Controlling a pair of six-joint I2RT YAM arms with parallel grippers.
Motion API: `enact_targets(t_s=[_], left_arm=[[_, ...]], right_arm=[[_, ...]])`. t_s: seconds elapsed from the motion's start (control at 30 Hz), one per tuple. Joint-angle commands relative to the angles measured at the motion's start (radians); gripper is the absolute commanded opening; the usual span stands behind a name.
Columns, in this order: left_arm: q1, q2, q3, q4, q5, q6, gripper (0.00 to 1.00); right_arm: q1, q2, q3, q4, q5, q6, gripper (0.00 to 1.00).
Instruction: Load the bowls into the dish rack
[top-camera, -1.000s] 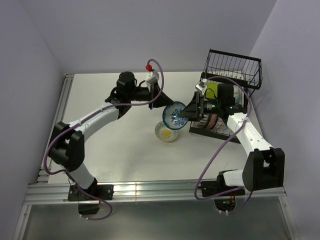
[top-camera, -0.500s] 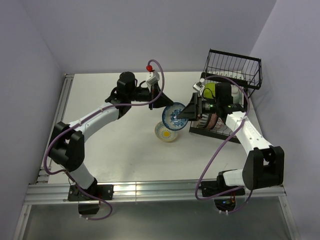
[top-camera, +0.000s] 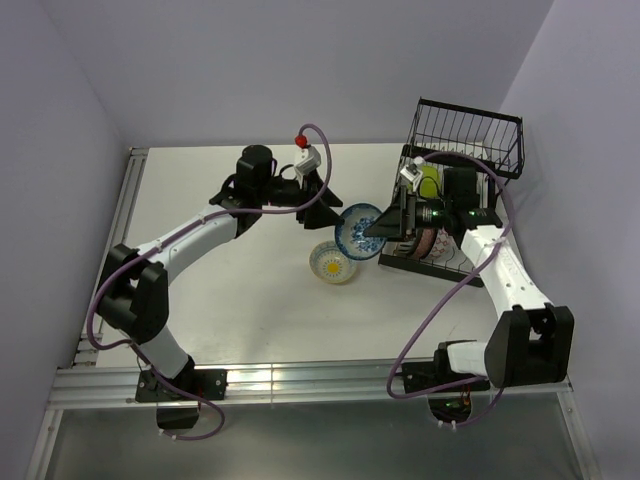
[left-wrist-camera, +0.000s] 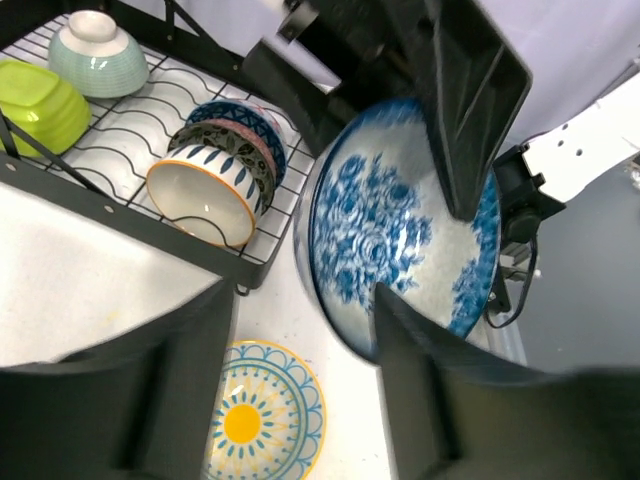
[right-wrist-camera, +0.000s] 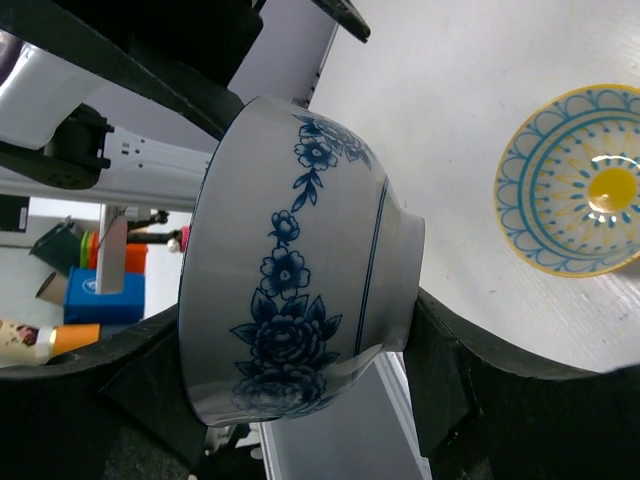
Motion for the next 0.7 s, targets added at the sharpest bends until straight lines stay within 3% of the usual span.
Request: enact_targets(t_s=[0.0,0.07,0.13,0.17,0.3,0.43,0.53,0.67], left_arm=[[0.003,-0.061,0.024,-0.01,-0.02,0.02,0.66],[0.003,-0.07,0.019,-0.017,-0.032,0.023,0.79],[0.003,-0.08,0.021,-0.036,-0.044,0.041,0.83],[0.003,-0.083,0.027,-0.048,-0.055,0.051,0.91],[0.001,-0.075,0.067,-0.172,-0.104,0.103,0.99],[0.003,-0.089,0.084,-0.208,-0.161,0.121,1.0],[0.003,-0.09,0.105,-0.262,-0.194,0.114,1.0],[0.003,-0.06,0.189,-0.35,-0.309,0.005,1.0]], right_arm=[[-0.045,-0.065,0.027,-0.037,-0.027,-0.045,0.0],[-0.079,-0.08,0.025,-0.097,-0.028,-0.096,0.0],[-0.128,-0.097,0.036,-0.161,-0.022,-0.155,0.0],[-0.146,-0.103,0.046,-0.231,-0.022,-0.185,0.0],[-0.261,-0.115,0.094,-0.437,-0.013,-0.405,0.0],[-0.346,-0.1,0.168,-0.739,0.03,-0.642,0.0],[-0.39,-0.088,0.207,-0.835,0.094,-0.781,0.0],[-0.493,-0.098,0.293,-0.864,0.166,-0.814,0.0]])
